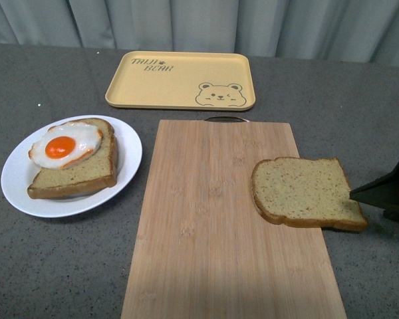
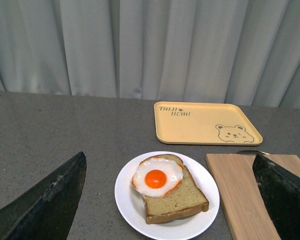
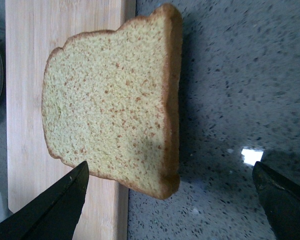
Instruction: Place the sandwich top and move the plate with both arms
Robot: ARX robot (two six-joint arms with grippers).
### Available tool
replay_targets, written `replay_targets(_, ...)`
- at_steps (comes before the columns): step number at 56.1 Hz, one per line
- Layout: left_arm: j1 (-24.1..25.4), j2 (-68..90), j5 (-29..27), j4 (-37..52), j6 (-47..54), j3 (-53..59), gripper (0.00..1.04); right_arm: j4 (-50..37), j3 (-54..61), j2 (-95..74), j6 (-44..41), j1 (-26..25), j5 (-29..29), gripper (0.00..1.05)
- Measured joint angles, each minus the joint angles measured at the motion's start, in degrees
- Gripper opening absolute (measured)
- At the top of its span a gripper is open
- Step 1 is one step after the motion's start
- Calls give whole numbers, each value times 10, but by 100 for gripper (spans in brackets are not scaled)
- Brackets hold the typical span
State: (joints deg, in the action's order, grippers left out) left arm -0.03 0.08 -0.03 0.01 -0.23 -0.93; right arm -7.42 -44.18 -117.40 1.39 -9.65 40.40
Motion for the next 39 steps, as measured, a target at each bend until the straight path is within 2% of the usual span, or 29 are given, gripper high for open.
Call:
replay_targets(12,0,0,0,0,0,0,98,-51,-30,-46,82,46,17,95)
replay_targets(15,0,0,0,0,0,0,98,-54,-35,-51,96,55,15,91)
replay_targets(19,0,0,0,0,0,0,98,-54,-40,-59,104,66,5,79)
replay_targets(21,0,0,0,0,0,0,98,-52,-42,-63,109,72,-3,68)
replay_targets(32,0,0,0,0,0,0,98,-23,-44,-51,113,74,-15,30)
replay_targets(39,0,0,0,0,0,0,98,-17,-36,-19,111,70,-10,11)
